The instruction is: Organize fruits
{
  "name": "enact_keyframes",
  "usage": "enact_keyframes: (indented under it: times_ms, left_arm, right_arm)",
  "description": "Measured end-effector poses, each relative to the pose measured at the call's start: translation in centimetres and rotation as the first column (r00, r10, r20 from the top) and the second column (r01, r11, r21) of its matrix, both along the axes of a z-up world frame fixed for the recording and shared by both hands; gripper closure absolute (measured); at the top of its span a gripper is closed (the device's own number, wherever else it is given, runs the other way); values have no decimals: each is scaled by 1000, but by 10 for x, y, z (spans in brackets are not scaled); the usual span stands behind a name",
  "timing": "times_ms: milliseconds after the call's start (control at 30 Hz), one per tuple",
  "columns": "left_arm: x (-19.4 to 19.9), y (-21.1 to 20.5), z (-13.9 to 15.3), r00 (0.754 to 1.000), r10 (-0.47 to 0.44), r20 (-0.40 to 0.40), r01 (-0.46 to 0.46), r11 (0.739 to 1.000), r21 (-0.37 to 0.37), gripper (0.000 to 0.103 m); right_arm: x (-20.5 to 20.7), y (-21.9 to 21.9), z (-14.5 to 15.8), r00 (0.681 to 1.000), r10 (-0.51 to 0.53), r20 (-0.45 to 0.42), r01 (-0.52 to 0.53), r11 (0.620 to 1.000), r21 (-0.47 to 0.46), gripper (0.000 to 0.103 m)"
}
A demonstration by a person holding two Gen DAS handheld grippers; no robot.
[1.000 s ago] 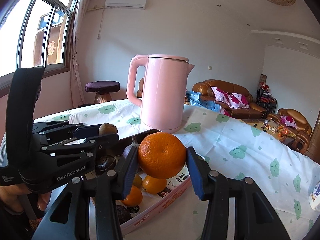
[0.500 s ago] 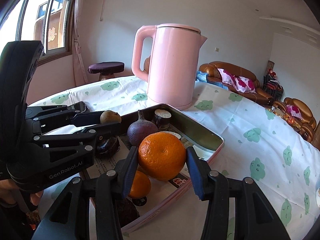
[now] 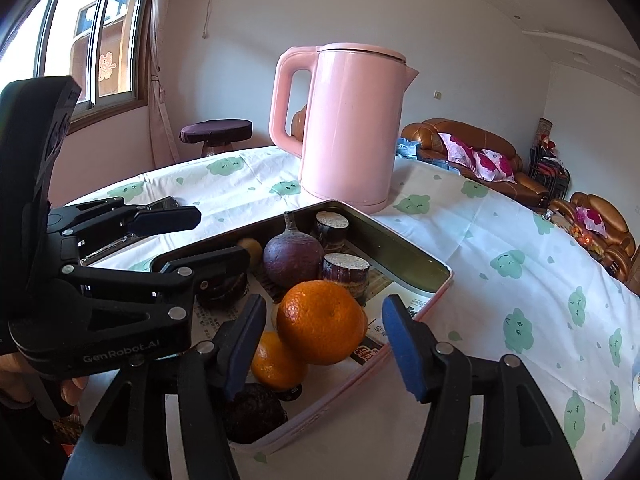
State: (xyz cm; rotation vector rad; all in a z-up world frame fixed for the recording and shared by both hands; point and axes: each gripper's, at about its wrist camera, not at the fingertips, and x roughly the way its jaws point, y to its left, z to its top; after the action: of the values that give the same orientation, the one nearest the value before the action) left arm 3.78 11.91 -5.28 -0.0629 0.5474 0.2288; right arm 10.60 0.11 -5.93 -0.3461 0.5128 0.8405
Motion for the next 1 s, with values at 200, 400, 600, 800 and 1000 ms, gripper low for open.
enact_keyframes:
  times_ms: [200,400,600,800,1000]
  left_arm:
    - [-18,-4,16,998,-6,68,6,1000,0,33]
    - [-30,-9,29,993,-10,116,9,1000,4,25]
    - [-35,-18,36,991,-25,132,23,1000,19,23]
    - [-38,-26,40,989,-33,143,28,999,36,13]
    - [-40,-31,40,989,-37,142,30,998,49,12]
  right_arm:
    - [-10,-20,15,999,-38,27,37,998,44,41]
    - [-22,-48,34,991,-115,66,108,989,105,37]
    - [-33,-74,48,977,-191,99,174,971,163,30]
    - [-40,-86,54,970,-219,109,196,962,191,26]
    - [-43,-95,56,964,-241,112,213,954,213,25]
